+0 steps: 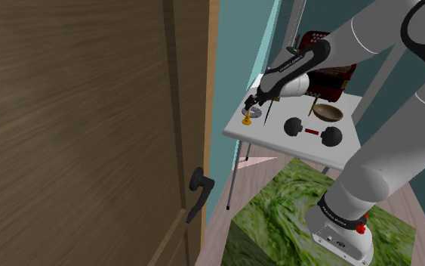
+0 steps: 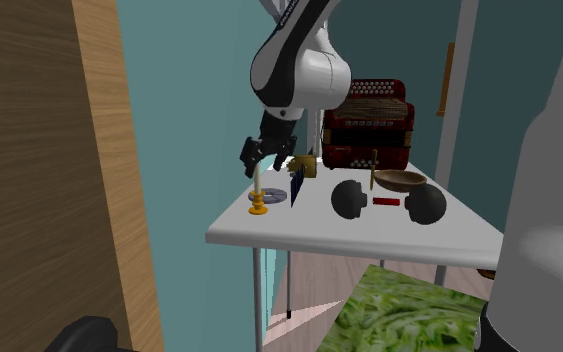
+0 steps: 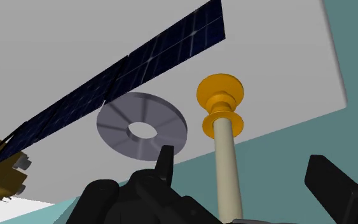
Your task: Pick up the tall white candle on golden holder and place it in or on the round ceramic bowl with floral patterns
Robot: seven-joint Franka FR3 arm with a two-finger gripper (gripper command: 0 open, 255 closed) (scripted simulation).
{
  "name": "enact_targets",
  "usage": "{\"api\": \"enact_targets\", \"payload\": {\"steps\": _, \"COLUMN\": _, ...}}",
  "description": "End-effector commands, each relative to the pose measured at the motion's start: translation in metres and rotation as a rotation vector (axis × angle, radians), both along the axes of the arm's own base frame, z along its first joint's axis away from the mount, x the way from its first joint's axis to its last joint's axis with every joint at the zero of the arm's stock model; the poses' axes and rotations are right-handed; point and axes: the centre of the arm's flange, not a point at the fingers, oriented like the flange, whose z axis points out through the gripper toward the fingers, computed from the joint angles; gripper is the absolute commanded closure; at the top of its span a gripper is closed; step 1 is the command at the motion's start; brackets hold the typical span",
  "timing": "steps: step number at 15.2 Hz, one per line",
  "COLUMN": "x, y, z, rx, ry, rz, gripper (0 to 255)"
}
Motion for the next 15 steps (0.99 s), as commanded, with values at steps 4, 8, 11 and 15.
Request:
{"api": "enact_targets", "payload": {"steps": 4, "x": 0.014, "y": -0.006, "z": -0.025, "rx": -0.002, "ry": -0.005, "rz": -0.004, "gripper": 0}}
{"api": "enact_targets", "payload": {"steps": 8, "x": 0.017, "y": -0.006, "z": -0.033, "rx": -0.002, "ry": -0.005, "rz": -0.004, "gripper": 0}}
{"api": "enact_targets", "payload": {"steps": 11, "x": 0.017, "y": -0.006, "z": -0.033, "rx": -0.002, "ry": -0.005, "rz": -0.004, "gripper": 0}}
{"api": "enact_targets", "payload": {"steps": 15, "x": 0.017, "y": -0.006, "z": -0.033, "rx": -0.002, "ry": -0.004, "rz": -0.004, "gripper": 255}}
